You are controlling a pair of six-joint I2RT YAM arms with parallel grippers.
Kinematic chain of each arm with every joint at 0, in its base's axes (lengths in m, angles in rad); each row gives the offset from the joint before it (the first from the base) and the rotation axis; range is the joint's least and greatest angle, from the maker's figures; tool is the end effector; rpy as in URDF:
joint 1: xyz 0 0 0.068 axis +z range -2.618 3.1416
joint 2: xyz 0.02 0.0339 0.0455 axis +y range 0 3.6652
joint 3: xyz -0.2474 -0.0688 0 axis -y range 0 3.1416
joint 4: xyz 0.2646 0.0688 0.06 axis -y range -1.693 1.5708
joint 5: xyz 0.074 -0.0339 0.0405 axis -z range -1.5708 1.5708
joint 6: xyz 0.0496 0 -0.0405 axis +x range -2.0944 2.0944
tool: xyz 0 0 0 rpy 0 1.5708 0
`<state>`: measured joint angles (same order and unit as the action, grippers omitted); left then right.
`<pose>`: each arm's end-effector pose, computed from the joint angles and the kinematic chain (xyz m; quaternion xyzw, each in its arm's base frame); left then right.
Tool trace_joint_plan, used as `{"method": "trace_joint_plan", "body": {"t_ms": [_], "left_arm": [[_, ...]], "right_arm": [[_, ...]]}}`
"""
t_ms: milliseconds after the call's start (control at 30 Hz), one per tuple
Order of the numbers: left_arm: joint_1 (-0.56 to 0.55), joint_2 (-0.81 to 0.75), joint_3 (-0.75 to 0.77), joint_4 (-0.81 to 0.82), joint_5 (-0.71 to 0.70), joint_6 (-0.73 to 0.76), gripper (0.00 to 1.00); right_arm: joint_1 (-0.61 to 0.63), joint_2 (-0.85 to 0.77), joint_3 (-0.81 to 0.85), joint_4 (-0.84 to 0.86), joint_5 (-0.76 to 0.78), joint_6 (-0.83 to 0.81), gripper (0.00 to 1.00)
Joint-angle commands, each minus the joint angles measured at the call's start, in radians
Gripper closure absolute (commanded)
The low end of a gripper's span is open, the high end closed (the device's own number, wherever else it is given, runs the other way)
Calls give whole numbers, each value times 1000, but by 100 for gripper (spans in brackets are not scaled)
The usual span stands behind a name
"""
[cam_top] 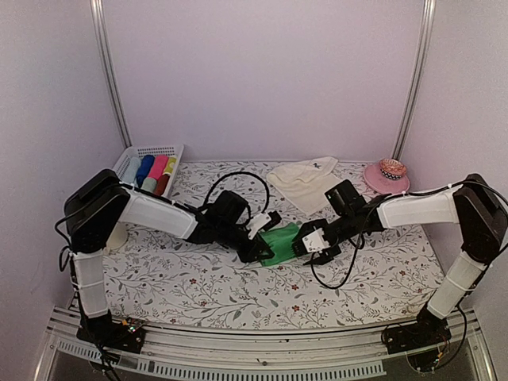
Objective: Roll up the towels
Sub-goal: Roll the towel at the center of the board.
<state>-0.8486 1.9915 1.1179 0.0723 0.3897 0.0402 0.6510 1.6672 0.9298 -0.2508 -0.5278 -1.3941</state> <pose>0.2637 -0.3279 0.0889 0.4566 0.7898 -0.3098 0.2680 0.2588 0.2285 0.1287 -0.8282 0.4180 0.1321 0.3490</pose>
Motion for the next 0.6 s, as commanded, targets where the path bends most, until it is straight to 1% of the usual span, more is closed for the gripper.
{"method": "trace_joint_plan", "body": {"t_ms": [0, 333, 467, 567], "left_arm": [[51, 80, -12, -177, -14, -18, 77], [85, 92, 13, -197, 31, -14, 75], [92, 79, 14, -199, 34, -16, 69], [94, 62, 14, -199, 28, -18, 60]], "right_arm": [[29, 40, -18, 105, 89, 47, 28], [56, 142, 14, 152, 208, 98, 29], [64, 191, 41, 155, 253, 120, 34], [66, 224, 80, 154, 278, 166, 43]]}}
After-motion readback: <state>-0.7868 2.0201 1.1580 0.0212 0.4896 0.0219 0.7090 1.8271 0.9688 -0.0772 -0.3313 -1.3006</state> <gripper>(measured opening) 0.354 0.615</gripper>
